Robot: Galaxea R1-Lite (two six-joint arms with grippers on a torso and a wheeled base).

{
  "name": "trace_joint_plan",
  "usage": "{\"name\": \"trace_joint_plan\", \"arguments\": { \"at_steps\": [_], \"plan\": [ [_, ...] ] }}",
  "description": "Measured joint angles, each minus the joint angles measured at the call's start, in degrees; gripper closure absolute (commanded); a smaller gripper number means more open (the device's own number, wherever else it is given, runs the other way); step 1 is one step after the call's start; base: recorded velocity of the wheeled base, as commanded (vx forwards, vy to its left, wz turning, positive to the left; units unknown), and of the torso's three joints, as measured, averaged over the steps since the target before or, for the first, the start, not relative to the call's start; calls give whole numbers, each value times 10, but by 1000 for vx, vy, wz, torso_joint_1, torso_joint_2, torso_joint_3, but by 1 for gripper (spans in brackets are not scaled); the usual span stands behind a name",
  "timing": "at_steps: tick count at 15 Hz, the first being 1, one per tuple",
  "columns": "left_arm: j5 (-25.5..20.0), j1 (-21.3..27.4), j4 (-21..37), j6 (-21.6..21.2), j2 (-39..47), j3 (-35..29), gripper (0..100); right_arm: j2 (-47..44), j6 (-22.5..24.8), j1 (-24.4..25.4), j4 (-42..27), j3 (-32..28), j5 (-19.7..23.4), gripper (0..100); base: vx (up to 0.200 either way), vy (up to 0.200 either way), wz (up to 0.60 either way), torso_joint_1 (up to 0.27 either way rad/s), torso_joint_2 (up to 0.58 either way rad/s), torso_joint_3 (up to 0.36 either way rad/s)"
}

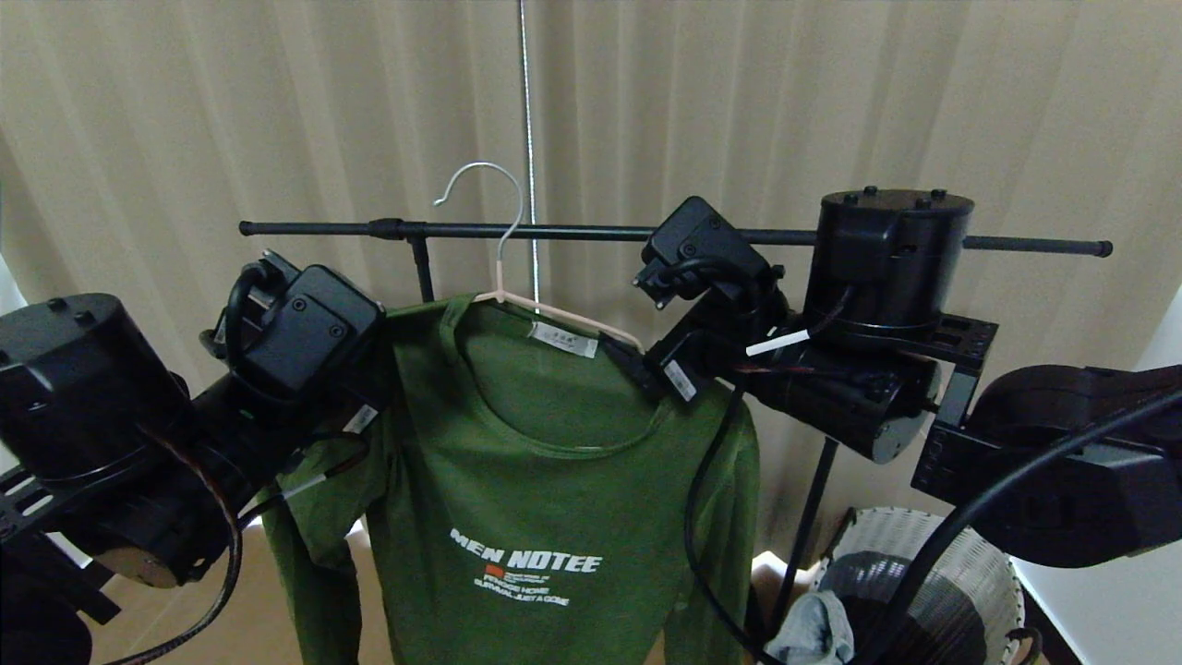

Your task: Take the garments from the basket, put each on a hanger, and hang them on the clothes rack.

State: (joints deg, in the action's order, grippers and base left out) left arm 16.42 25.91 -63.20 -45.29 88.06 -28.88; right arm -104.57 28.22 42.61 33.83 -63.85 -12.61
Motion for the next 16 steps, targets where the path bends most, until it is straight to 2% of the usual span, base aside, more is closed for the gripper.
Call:
{"name": "trace_joint_plan", "arguments": {
  "at_steps": [1,2,16],
  "plan": [
    [0,4,0,0,0,0,100,-3,3,0,0,-3,0,0,0,0,0,0,0,0],
    [0,8,0,0,0,0,100,-5,7,1,0,-4,0,100,0,0,0,0,0,0],
    [-6,14,1,4,0,5,100,-7,11,2,5,1,2,100,0,0,0,0,0,0]
  ]
}}
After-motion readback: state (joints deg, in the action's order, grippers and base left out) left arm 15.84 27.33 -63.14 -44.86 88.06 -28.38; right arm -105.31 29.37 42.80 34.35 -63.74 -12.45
